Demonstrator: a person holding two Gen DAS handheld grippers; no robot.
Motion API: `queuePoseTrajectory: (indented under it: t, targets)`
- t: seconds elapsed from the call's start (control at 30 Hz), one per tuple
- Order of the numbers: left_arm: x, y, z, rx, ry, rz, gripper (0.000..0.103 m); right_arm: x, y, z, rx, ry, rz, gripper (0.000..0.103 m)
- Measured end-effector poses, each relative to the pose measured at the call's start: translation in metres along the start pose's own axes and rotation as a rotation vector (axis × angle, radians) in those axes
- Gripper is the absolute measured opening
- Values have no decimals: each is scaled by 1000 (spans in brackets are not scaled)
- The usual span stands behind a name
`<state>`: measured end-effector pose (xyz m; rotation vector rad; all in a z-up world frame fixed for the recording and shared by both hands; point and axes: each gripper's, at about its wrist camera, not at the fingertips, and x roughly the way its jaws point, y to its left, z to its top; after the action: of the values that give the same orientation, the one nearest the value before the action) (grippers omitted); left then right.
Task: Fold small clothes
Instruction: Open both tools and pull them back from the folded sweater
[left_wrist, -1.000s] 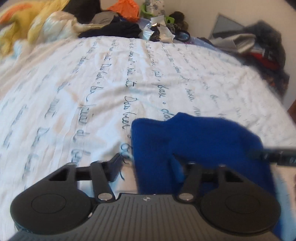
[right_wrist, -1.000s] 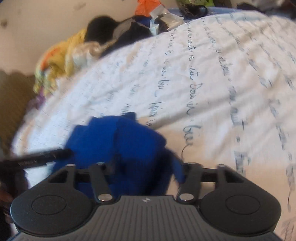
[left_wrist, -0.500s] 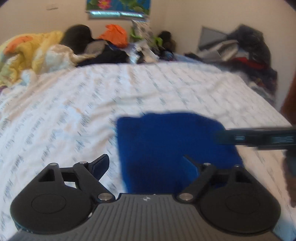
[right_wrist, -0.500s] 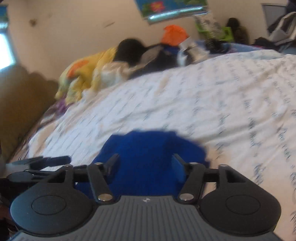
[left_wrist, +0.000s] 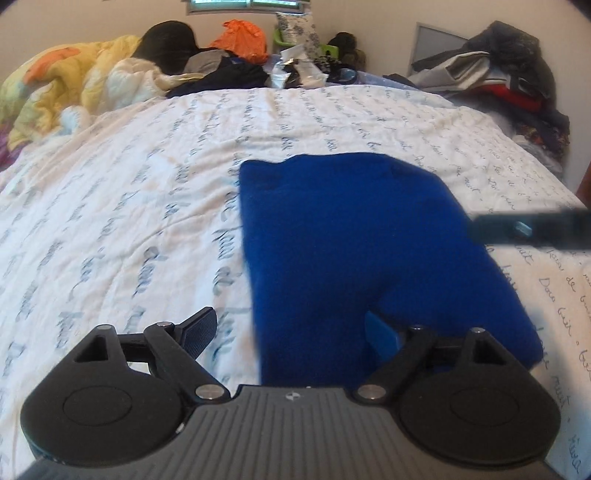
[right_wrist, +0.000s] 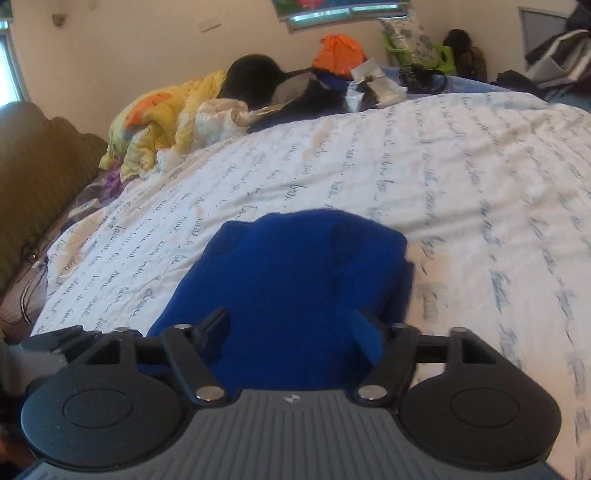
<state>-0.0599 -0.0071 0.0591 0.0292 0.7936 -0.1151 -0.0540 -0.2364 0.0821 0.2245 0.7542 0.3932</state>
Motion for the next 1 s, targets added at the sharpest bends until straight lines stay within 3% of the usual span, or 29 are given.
queuePoseTrajectory:
  t: [0.17, 0.3, 0.37, 0.5, 0.67, 1.0]
  targets:
    - [-35, 9, -37, -94, 23, 16, 90, -31, 4, -61, 14, 47, -103, 81]
    - [-50, 4, -66, -74, 29, 24, 97, -31, 22, -98, -45, 117, -185, 83]
    - [-47, 2, -75, -66, 47, 40, 98, -30, 34, -109, -87, 107, -230, 96]
    - [-45, -2, -77, -64, 30, 54, 103, -24, 49, -118, -94, 94, -310, 103]
    - [-39, -8, -75, -47, 40, 83, 103, -21, 53, -115, -53, 117, -368, 103]
    - [-38, -7, -72, -47, 53, 91, 103, -21, 56, -114, -24, 138, -396, 103]
